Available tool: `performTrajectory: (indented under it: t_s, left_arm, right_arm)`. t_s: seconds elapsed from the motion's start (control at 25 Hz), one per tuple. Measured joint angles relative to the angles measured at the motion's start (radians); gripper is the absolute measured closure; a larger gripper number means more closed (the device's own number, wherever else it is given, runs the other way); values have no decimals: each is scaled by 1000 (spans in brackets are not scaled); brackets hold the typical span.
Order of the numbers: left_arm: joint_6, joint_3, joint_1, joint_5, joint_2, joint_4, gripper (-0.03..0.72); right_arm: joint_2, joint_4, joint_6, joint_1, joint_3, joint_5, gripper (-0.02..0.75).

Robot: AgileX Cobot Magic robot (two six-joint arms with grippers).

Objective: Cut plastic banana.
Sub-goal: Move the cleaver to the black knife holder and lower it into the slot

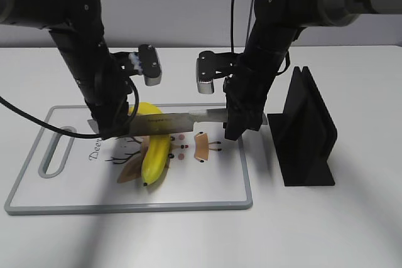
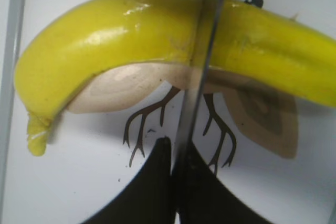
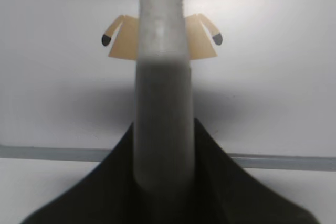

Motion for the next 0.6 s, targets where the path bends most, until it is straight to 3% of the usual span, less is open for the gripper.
performTrajectory:
  t_s: [0.6]
  left_arm:
    - [-14, -10, 0, 9, 12, -5, 693]
  right_arm:
    - [8, -7, 9, 0, -5, 2, 563]
